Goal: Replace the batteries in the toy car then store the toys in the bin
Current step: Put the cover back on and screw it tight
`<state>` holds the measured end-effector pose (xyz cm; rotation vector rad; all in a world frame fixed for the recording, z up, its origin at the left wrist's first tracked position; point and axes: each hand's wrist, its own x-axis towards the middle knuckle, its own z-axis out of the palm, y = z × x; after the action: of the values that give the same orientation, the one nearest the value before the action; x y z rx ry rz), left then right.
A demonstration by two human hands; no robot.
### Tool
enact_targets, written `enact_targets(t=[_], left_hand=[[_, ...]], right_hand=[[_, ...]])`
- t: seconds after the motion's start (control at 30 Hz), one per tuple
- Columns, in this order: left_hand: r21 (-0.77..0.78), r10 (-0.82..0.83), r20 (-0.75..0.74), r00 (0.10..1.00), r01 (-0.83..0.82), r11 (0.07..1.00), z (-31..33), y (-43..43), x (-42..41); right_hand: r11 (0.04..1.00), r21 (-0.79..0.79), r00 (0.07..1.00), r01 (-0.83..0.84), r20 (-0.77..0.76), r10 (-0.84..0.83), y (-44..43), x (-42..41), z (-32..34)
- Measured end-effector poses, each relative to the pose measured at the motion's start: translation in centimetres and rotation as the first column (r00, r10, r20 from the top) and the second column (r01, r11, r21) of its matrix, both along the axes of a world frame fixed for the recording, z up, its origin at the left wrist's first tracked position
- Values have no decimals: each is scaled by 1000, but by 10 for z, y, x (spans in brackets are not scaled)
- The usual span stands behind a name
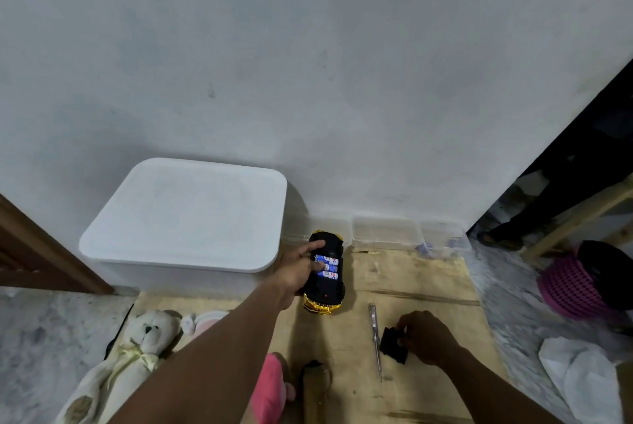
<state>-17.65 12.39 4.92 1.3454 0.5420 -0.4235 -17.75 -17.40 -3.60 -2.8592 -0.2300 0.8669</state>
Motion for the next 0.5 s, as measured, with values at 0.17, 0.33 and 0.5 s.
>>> enact_targets(t=[0.17,0.33,0.5], left_hand=[[-9,-8,-7,1000,8,1000,0,3,-2],[14,-36,-19,999,36,999,2,2,-2],[3,-96,-16,995,96,995,3,-6,-3]], right_hand=[[996,66,985,60,-164,-48,-3,24,18],[970,234,981,69,-191,-24,17,57,80],[916,398,989,-52,-109,103,71,82,156]])
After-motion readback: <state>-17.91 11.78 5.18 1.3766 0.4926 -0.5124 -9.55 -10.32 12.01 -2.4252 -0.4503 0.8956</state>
